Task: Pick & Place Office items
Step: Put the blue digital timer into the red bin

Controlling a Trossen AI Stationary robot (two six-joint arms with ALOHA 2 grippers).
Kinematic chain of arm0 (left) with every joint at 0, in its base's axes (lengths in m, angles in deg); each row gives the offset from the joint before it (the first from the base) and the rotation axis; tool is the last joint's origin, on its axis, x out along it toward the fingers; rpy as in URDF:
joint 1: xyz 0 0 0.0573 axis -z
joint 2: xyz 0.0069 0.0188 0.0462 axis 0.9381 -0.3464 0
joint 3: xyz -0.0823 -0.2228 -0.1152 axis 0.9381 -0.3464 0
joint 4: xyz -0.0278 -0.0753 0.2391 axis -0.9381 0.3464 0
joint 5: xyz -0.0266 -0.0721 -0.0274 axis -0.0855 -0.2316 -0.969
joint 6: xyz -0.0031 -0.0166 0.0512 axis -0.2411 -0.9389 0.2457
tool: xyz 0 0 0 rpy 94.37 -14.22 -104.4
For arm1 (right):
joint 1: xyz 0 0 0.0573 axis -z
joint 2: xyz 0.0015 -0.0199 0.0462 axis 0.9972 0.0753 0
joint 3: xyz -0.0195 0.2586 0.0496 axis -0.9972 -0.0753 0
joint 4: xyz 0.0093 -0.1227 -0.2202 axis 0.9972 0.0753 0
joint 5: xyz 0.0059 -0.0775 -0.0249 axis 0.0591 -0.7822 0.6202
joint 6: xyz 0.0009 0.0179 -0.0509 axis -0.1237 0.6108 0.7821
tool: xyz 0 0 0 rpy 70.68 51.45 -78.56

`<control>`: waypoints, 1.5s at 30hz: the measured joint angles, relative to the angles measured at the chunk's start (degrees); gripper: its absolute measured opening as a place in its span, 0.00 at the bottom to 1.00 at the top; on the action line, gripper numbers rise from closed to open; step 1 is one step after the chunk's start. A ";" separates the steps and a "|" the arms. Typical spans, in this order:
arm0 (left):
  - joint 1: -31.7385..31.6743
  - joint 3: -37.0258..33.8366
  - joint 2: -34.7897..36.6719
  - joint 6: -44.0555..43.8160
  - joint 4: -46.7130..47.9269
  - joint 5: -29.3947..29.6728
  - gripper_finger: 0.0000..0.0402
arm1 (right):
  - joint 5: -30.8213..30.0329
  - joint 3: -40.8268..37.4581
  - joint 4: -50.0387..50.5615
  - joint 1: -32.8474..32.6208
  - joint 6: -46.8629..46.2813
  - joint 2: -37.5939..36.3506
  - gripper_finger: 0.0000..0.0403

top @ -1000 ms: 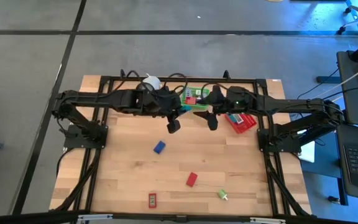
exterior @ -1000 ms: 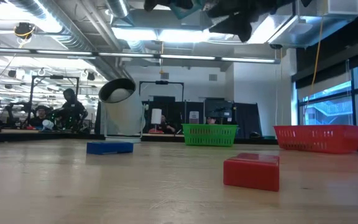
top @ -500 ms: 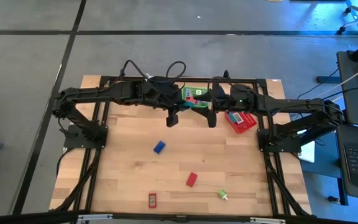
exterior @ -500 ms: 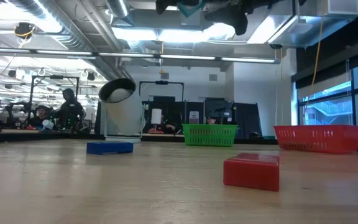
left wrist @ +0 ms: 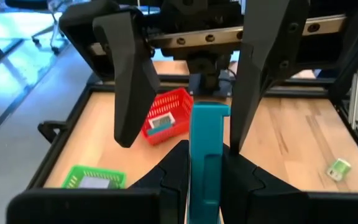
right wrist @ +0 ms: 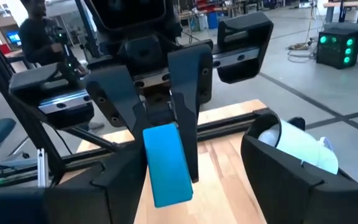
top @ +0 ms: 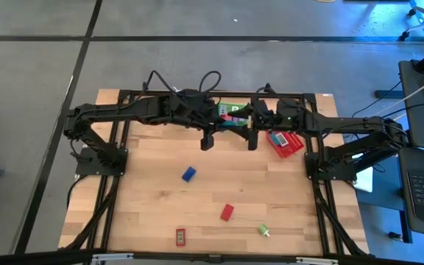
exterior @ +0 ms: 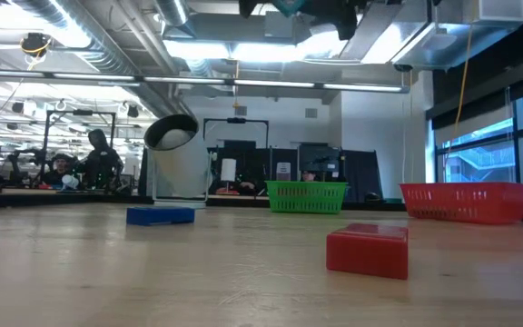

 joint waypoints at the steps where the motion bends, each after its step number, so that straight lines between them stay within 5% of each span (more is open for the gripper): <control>1: 0.00 0.00 0.00 0.06 -0.62 -0.02 0.14 | 0.02 0.01 -0.24 0.00 0.00 -0.05 0.65; 9: 0.11 -0.02 0.00 -1.01 -2.30 0.10 0.14 | 0.45 0.07 -1.79 -0.14 0.19 -0.12 0.55; 21: 0.09 -0.07 0.00 -4.71 -2.90 -0.01 0.15 | 2.06 0.11 -2.18 -0.59 2.43 -0.12 0.16; 36: -0.01 -0.05 0.08 -6.58 -0.90 0.08 0.40 | 2.50 0.07 -1.25 -0.48 0.46 0.12 0.17; 45: -3.18 0.22 3.86 -6.76 4.74 7.34 0.55 | 0.94 -0.04 11.44 1.93 0.27 0.18 0.18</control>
